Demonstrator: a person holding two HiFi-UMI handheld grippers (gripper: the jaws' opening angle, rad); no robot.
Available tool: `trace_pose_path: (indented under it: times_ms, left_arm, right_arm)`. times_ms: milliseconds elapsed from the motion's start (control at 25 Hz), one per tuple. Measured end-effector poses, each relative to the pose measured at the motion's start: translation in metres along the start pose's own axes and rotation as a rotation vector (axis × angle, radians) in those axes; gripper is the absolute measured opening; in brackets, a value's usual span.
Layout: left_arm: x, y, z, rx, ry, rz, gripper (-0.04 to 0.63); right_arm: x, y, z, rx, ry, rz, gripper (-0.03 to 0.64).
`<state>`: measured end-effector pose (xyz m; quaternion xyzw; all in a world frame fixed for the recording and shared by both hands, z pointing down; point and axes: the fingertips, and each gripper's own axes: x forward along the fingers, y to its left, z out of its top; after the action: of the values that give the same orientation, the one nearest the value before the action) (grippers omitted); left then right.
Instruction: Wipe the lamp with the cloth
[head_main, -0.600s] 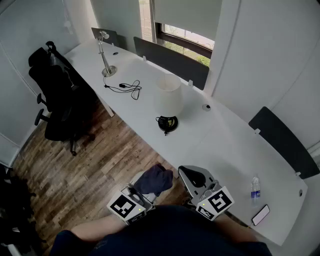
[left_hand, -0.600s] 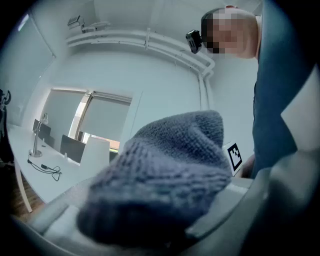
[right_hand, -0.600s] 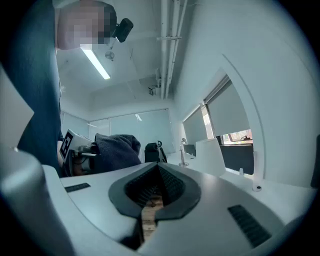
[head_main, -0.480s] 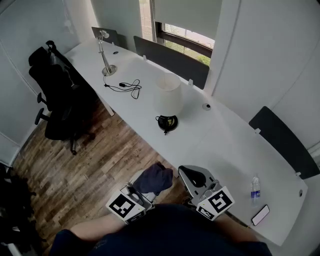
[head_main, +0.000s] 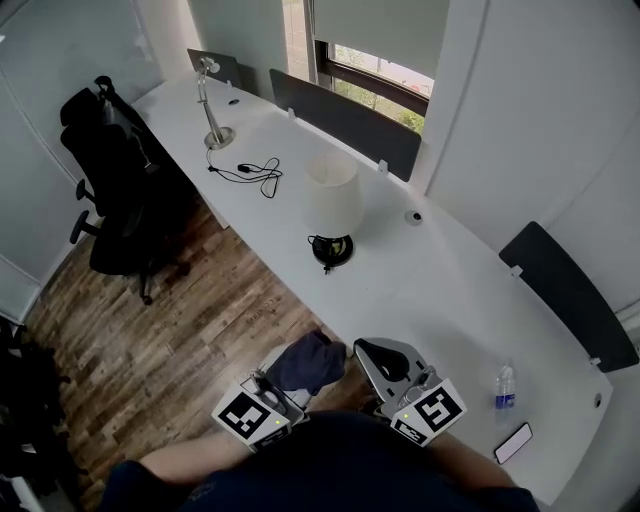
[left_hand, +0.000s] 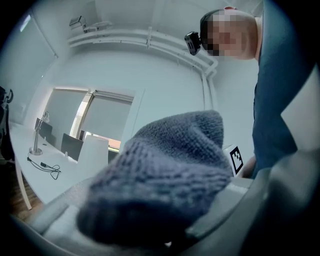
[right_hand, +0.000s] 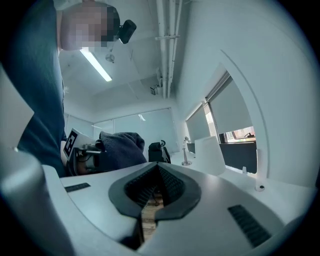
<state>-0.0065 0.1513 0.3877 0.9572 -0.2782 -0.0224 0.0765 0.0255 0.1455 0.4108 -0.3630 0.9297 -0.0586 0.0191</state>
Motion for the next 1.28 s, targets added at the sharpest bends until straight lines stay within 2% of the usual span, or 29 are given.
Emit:
trace_pose_path:
  times_ms: [520,800,920,1120,1280]
  left_arm:
    - [0.051,-0.005,-0.02,-0.009,0.046,0.129,0.048]
    - [0.053,0.02,-0.013,-0.004,0.048,0.164,0.048]
    - [0.057,0.045,-0.01,-0.018,0.036,0.155,0.048]
    - [0.063,0.103,0.012,-0.002,-0.034,0.09,0.048]
    - [0.066,0.147,0.013,-0.002,-0.004,0.023,0.048]
  right_arm:
    - [-0.019,-0.066,-0.014,0.048,0.006,0.085,0.003]
    - [0.002,-0.074,-0.021,0.055,0.041,0.114,0.003]
    - [0.019,-0.084,-0.019,0.039,0.05,0.08,0.003]
    - [0.055,-0.102,-0.016,0.012,0.08,-0.009,0.003]
    - [0.087,-0.119,-0.01,0.009,0.089,-0.111,0.005]
